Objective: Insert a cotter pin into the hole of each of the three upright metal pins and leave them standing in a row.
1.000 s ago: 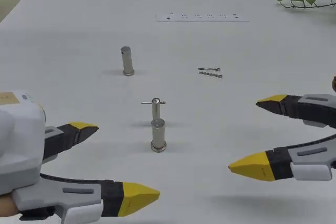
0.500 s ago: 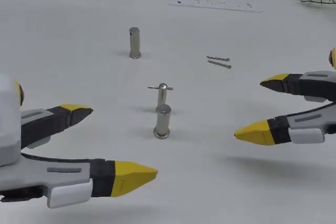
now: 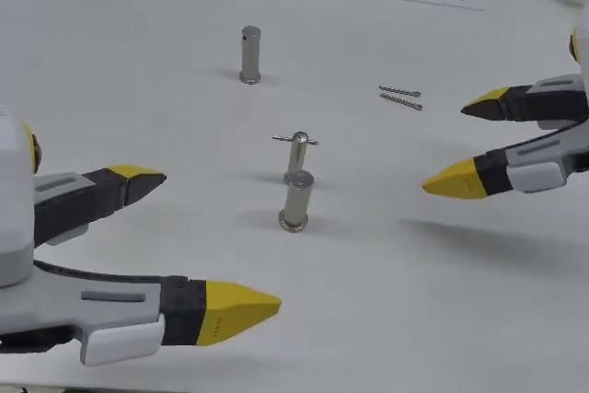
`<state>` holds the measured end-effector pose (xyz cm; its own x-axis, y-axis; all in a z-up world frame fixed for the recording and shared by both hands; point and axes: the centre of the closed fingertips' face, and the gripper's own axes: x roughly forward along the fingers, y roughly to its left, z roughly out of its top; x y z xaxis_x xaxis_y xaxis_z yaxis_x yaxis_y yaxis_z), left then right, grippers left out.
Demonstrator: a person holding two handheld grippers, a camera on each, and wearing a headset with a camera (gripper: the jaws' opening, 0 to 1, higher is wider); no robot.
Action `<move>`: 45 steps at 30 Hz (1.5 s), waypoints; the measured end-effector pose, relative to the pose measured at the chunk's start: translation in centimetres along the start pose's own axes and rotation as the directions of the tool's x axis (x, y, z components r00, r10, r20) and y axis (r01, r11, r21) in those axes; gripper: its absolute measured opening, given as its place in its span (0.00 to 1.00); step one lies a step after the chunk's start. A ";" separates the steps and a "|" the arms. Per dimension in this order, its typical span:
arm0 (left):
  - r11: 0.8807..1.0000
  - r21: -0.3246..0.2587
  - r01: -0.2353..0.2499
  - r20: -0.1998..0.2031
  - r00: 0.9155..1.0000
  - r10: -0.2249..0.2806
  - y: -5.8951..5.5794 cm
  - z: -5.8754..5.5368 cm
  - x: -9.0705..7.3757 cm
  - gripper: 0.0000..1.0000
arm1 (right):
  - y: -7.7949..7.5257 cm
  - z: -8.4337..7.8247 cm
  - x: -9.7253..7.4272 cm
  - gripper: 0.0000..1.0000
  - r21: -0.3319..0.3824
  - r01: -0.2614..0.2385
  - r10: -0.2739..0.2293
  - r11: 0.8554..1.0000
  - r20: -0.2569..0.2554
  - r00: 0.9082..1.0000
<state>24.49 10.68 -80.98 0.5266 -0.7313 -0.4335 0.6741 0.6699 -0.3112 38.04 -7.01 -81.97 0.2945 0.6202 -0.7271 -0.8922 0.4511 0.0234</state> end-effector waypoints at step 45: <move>1.000 -0.023 -0.010 -0.007 1.000 0.010 0.1 -2.0 -0.4 0.94 | -6.0 -0.3 6.1 0.29 -0.125 -0.083 0.043 0.989 -0.295 0.955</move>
<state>23.29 11.28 -82.52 0.5298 -0.7235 -0.4426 0.6567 0.6802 -0.3257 45.15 -6.09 -86.76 0.1421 0.4219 -0.8954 -0.9492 0.3146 -0.0025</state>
